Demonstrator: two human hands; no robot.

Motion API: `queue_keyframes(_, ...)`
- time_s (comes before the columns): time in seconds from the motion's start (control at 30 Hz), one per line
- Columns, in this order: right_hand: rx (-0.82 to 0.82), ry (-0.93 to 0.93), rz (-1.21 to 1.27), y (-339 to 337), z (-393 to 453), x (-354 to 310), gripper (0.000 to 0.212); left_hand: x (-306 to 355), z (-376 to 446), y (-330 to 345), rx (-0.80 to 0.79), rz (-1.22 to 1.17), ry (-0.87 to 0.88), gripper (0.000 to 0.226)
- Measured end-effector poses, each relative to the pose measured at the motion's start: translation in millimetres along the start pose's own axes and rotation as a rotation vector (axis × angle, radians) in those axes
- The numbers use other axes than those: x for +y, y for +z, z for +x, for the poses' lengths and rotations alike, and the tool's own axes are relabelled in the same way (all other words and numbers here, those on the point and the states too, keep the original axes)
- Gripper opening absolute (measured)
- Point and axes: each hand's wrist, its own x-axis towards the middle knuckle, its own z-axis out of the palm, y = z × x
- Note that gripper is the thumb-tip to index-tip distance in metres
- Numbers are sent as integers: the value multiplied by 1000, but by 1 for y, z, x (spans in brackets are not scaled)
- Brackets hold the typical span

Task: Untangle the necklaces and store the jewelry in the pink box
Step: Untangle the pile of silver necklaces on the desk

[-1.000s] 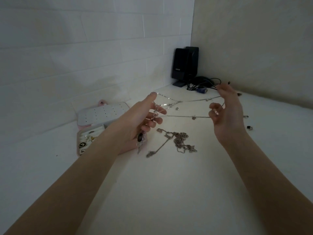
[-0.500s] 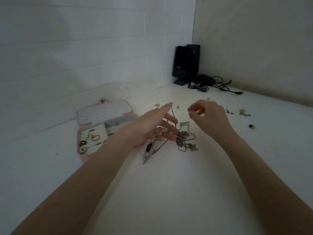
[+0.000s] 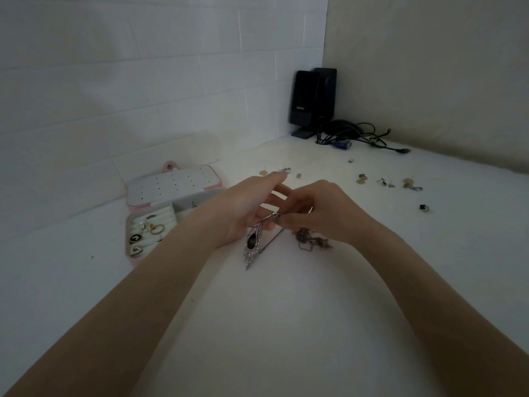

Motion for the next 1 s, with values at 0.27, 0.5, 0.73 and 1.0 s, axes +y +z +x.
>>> queue_keyframes(0.27,109,129,262,-7,-3,-5,18,2,-4,-4,-5,-53,-8,35)
queue_keyframes(0.5,204,222,213,-5,-2,-2,24,6,-2,-7,-54,42,-34,24)
queue_keyframes(0.73,190,292,367,-6,-3,-7,31,3,-1,-10,-53,120,87,10)
queue_keyframes(1.0,52,244,507,-14,-7,-6,7,6,3,-13,107,320,255,8)
